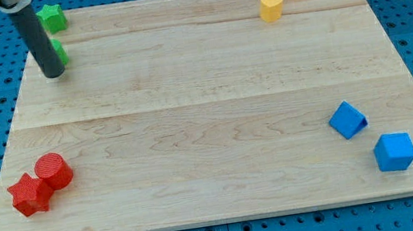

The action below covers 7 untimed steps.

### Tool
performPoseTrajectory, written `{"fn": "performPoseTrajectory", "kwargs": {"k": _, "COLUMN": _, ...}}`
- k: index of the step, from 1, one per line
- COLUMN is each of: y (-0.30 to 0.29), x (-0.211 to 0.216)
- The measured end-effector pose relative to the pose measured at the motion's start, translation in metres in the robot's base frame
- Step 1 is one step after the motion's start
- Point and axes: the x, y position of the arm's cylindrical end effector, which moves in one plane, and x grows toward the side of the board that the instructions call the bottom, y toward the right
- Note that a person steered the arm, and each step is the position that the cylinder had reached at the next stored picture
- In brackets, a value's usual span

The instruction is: Slide the green circle closer to the green star

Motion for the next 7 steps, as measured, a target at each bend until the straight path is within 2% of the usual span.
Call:
{"fn": "performPoseTrajectory", "kwargs": {"k": 1, "y": 0.006, "x": -0.031}}
{"fn": "performPoseTrajectory", "kwargs": {"k": 2, "y": 0.045, "x": -0.044}}
{"fn": "performPoseTrajectory", "kwargs": {"k": 3, "y": 0.046, "x": -0.059}}
{"fn": "performPoseTrajectory", "kwargs": {"k": 4, "y": 0.043, "x": -0.019}}
{"fn": "performPoseTrajectory", "kwargs": {"k": 5, "y": -0.005, "x": -0.044}}
{"fn": "performPoseTrajectory", "kwargs": {"k": 6, "y": 0.0, "x": -0.077}}
{"fn": "performPoseTrajectory", "kwargs": {"k": 7, "y": 0.007, "x": -0.08}}
